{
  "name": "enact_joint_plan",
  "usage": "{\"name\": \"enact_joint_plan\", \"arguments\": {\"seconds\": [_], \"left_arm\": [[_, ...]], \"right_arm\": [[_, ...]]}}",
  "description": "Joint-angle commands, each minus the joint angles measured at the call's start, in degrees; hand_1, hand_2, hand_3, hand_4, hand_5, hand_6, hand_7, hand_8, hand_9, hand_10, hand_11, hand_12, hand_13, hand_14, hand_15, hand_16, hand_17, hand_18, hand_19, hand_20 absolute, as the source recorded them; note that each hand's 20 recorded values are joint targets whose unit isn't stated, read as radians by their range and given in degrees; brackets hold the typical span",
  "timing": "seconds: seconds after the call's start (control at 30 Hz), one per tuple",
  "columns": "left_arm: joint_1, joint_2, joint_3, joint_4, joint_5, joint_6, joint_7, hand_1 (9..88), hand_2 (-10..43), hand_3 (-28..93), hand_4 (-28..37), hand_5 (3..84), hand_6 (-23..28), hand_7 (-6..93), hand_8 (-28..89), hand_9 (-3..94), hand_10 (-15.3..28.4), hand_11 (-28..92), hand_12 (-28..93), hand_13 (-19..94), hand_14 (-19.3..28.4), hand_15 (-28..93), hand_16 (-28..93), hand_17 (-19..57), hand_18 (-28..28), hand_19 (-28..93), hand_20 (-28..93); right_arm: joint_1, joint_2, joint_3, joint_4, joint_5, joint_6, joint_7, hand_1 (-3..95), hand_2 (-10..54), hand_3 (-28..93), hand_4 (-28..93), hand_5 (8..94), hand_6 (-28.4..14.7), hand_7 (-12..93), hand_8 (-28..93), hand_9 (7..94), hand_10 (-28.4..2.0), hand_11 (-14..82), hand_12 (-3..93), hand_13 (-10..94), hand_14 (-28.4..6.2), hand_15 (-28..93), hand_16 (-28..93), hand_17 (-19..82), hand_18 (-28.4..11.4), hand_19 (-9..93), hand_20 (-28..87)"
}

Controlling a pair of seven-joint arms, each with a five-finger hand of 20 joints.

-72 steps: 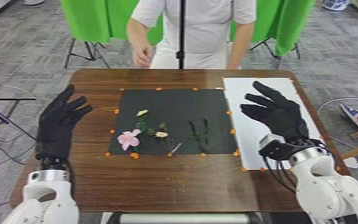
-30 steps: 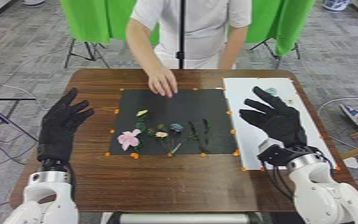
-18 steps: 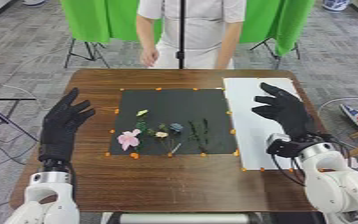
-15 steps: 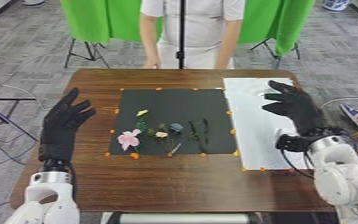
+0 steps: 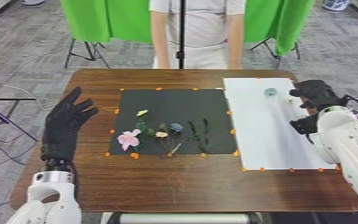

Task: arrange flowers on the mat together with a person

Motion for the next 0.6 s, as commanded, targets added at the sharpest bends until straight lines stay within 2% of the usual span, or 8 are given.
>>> {"name": "enact_joint_plan", "arguments": {"seconds": [0.03, 0.1, 0.23, 0.33, 0.43, 0.5, 0.6], "left_arm": [[-1.24, 0.13, 0.68, 0.20, -0.81, 0.63, 0.35, 22.2, 6.8, 80, -28.3, 36.5, 5.2, 9.7, -8, 39.2, 17.9, 24, 10, 29, 25.9, 50, -8, -7.0, 24.0, 50, 19], [-1.67, 0.01, 0.94, 0.43, -0.41, 0.02, -0.09, 22.3, 6.8, 80, -28.3, 36.4, 5.2, 9.7, -8, 39.1, 17.9, 24, 10, 29, 25.9, 50, -8, -7.0, 24.0, 50, 19], [-1.85, -0.29, 0.76, 0.54, -0.30, -0.10, -0.15, 22.2, 6.7, 80, -28.3, 36.3, 5.2, 9.9, -8, 39.0, 18.0, 24, 10, 29, 25.9, 50, -8, -7.1, 23.9, 50, 19], [-2.16, -0.30, 0.84, 0.71, -0.05, -0.41, -0.28, 22.2, 6.7, 80, -28.3, 36.2, 5.3, 10.1, -8, 38.9, 18.0, 25, 9, 29, 26.0, 50, -8, -7.3, 24.0, 50, 19], [-2.25, -0.20, 0.77, 0.63, -0.33, -0.32, 0.10, 22.3, 6.6, 80, -28.3, 36.2, 5.3, 10.2, -8, 38.9, 18.0, 25, 9, 29, 26.0, 51, -8, -7.4, 23.9, 50, 18], [-1.88, -0.61, 0.28, 0.51, 0.17, -0.78, -0.05, 22.3, 6.6, 80, -28.3, 36.1, 5.3, 10.2, -8, 38.8, 18.1, 25, 9, 29, 26.0, 51, -9, -7.4, 23.9, 50, 18], [-2.31, -0.15, 0.57, 0.54, -0.33, -0.55, 0.49, 22.3, 6.5, 80, -28.3, 36.1, 5.2, 10.2, -8, 38.8, 18.1, 25, 9, 29, 26.0, 51, -9, -7.5, 23.9, 50, 18]], "right_arm": [[11.61, -2.04, -5.30, 5.22, -12.18, -12.86, 3.05, 28.9, -3.4, 79, -26, 42.1, 3.7, 20, -14, 44.9, -13.3, 15.7, 14.8, 48, -13.4, 52, 9, 14, -23.0, 61, 21], [12.68, -2.45, -6.45, 6.67, -14.43, -13.87, 3.89, 29.4, -4.1, 79, -26, 40.3, 3.9, 19, -14, 43.7, -13.1, 15.0, 14.6, 47, -13.2, 51, 9, 13, -23.4, 61, 20], [14.81, -3.69, -8.55, 9.42, -18.64, -18.52, 5.33, 30.1, -5.2, 78, -26, 40.0, 4.0, 18, -14, 43.5, -13.0, 14.9, 14.8, 47, -12.9, 51, 9, 13, -23.8, 61, 20], [14.84, -4.23, -9.15, 10.75, -19.61, -19.12, 6.61, 30.7, -6.0, 78, -26, 40.0, 4.0, 18, -13, 43.6, -12.9, 14.9, 14.8, 47, -12.8, 50, 9, 13, -24.0, 61, 19], [14.68, -5.18, -9.16, 11.69, -21.68, -21.49, 6.25, 30.9, -6.1, 78, -27, 40.1, 4.0, 18, -13, 44.0, -12.9, 15.0, 14.9, 48, -12.7, 50, 9, 14, -24.1, 61, 19], [14.35, -5.92, -9.11, 12.10, -21.63, -22.36, 6.76, 31.0, -6.2, 78, -27, 40.4, 4.0, 18, -13, 44.4, -12.9, 15.2, 14.9, 48, -12.6, 50, 9, 14, -24.1, 62, 19], [13.50, -6.81, -8.58, 12.59, -22.40, -23.94, 6.18, 31.0, -6.3, 78, -27, 40.7, 3.9, 18, -13, 44.5, -13.0, 14.9, 14.8, 48, -12.5, 50, 9, 14, -24.1, 62, 19]]}}
